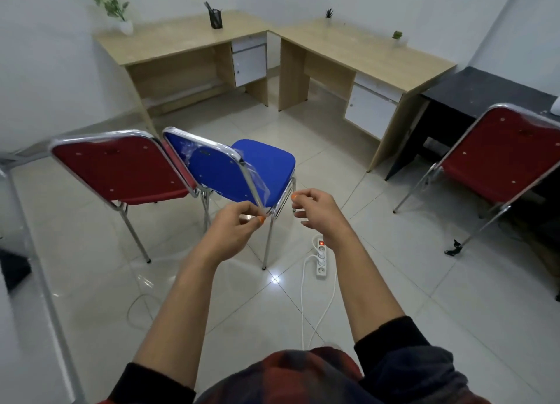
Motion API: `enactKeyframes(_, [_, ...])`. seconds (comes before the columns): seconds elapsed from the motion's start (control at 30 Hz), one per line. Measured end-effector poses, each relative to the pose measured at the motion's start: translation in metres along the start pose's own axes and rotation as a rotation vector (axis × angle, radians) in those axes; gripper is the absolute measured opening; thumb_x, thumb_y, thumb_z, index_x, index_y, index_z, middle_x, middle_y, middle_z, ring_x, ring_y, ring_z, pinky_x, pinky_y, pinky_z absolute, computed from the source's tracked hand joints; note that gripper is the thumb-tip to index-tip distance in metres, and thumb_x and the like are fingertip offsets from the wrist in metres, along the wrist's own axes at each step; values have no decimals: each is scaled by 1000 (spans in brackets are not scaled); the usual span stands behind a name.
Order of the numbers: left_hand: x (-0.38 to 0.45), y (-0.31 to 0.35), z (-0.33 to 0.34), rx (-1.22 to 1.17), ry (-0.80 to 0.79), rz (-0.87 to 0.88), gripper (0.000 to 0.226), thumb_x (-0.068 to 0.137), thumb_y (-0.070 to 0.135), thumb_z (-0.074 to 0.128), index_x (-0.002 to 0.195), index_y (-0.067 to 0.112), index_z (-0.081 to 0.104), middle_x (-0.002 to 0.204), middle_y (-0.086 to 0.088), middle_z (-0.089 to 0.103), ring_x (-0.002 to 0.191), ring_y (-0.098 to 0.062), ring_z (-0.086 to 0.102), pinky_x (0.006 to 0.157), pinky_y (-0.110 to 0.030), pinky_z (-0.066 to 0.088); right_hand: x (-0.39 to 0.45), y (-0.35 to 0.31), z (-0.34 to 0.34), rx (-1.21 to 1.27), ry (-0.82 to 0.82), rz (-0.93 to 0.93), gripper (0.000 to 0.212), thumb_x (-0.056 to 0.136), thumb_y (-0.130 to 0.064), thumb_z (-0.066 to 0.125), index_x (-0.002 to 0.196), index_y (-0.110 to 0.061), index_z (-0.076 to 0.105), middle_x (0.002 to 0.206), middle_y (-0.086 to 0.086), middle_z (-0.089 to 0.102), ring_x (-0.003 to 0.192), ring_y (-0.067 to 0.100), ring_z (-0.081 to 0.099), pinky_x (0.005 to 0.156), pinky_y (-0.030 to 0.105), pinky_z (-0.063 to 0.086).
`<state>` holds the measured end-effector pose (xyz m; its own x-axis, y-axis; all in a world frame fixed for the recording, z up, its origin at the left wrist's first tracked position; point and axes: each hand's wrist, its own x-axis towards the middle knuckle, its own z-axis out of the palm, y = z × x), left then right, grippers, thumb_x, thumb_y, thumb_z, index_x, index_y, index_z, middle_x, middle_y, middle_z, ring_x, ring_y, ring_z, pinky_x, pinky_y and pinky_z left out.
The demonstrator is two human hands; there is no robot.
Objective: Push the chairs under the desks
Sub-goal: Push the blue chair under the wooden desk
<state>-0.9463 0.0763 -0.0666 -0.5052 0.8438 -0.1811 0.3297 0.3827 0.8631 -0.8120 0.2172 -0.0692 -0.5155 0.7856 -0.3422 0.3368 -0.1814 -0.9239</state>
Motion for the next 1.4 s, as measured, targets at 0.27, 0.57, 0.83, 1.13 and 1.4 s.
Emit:
enactKeyframes(0.27, [15,-40,-43,-93,-7,-41,11,97,26,62,107,23,64,108,7,64,101,-12,62,78,-28,50,26,-19,48,-24,32,-7,7,98,-22,59,96,-20,66,95,1,65,85,16,61,66,22,48])
enactKeyframes(0.57, [87,-53,-104,-18,-3,-77,10,97,25,62,106,24,65,110,7,66,101,-11,65,78,-32,56,112,-57,104,-43,-14,-12,12,99,-23,59,105,-15,66,97,2,66,83,15,61,64,23,47])
enactKeyframes(0.83, [181,-39,-172,140,16,-13,13,98,22,61,110,21,65,106,10,65,99,-10,64,87,-34,56,207,-94,152,-10,23,-19,7,99,-24,61,95,-18,64,98,-2,65,87,12,62,63,21,46])
enactKeyframes(1.13, [271,-64,-201,330,5,59,31,95,29,65,125,26,59,131,4,52,113,-17,56,100,-41,47,259,-61,212,-549,-128,-157,57,89,-31,74,141,-27,51,127,-3,53,115,17,54,95,38,51])
enactKeyframes(1.4, [353,-136,-209,809,-248,16,63,87,33,66,144,36,41,161,6,22,153,-28,-3,114,-72,-4,282,-66,216,-523,-79,41,34,88,-26,71,117,-33,55,116,-5,59,90,18,63,82,37,56])
